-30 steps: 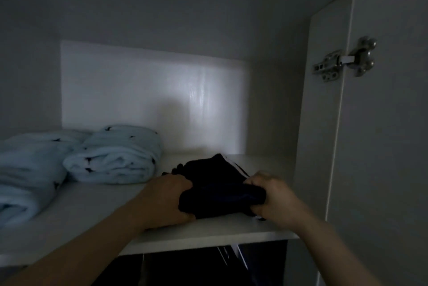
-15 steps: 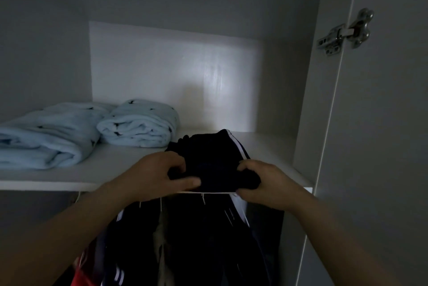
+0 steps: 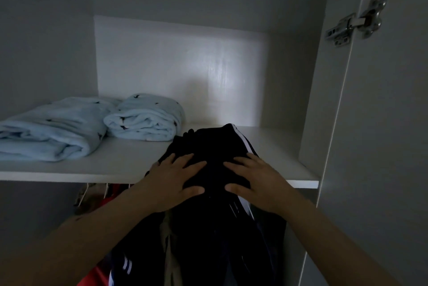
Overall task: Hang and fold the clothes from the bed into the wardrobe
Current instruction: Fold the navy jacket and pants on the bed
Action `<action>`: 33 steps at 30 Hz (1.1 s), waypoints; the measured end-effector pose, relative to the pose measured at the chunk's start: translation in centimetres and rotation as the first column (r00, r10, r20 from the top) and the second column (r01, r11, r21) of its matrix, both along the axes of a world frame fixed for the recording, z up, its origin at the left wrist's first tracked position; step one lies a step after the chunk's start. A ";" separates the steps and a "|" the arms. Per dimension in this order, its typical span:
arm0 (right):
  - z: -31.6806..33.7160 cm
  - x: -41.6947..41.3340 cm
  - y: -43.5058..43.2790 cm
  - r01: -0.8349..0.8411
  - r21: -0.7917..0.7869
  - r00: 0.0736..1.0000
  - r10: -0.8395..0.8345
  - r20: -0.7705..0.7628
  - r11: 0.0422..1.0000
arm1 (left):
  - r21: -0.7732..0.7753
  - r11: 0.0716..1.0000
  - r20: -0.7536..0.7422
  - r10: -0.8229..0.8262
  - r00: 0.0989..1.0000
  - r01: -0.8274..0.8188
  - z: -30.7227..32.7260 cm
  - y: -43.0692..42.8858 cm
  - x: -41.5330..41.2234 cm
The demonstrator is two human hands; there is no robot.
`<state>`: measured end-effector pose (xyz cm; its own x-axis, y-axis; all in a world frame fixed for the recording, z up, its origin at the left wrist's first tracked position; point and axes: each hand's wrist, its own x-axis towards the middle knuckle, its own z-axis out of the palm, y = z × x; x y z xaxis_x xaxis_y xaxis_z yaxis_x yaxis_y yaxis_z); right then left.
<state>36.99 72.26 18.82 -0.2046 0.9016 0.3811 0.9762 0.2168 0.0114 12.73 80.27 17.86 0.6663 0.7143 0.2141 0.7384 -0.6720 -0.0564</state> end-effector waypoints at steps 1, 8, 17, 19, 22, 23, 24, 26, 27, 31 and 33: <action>0.2 0.0 0.2 -0.006 -0.016 1.000 0.006 -0.029 1.000 | -0.045 0.999 0.019 0.029 0.999 -0.028 0.4 -0.1 0.2; 1.9 0.6 2.4 -0.066 -0.166 0.986 0.039 -0.160 0.984 | -0.274 0.962 0.074 0.030 0.997 -0.008 2.9 1.4 1.8; 2.9 2.8 7.0 -0.132 -0.196 0.970 0.087 -0.227 0.972 | -0.234 0.972 0.147 0.016 0.989 0.019 3.1 6.0 4.5; 2.8 3.4 8.4 -0.120 -0.162 0.976 0.087 -0.197 0.979 | -0.215 0.976 0.151 0.011 0.989 0.022 3.2 7.7 5.3; 2.7 4.3 10.9 -0.082 -0.133 0.987 0.062 -0.148 0.988 | -0.184 0.983 0.168 0.004 0.986 0.027 3.1 10.4 6.3; 2.7 4.6 12.0 -0.069 -0.127 0.990 0.052 -0.128 0.990 | -0.159 0.987 0.176 0.004 0.984 0.025 3.1 11.5 6.7; 2.7 4.8 13.0 -0.056 -0.126 0.993 0.042 -0.115 0.990 | -0.121 0.992 0.177 0.000 0.984 0.022 3.0 12.4 6.9; 2.9 5.2 15.3 -0.029 -0.138 0.995 0.016 -0.095 0.990 | -0.026 0.999 0.157 -0.016 0.987 0.020 3.0 14.5 7.5; 3.0 5.4 16.4 -0.017 -0.147 0.996 0.004 -0.084 0.989 | 0.006 1.000 0.139 -0.017 0.990 0.017 2.9 15.6 7.8; 3.0 6.2 20.9 0.013 -0.157 0.999 -0.021 -0.050 0.988 | 0.096 0.995 0.106 0.011 0.994 -0.021 2.6 20.0 8.9; 2.9 6.6 22.9 0.027 -0.145 0.999 -0.033 -0.040 0.989 | 0.125 0.991 0.102 0.029 0.994 -0.042 2.3 21.9 9.5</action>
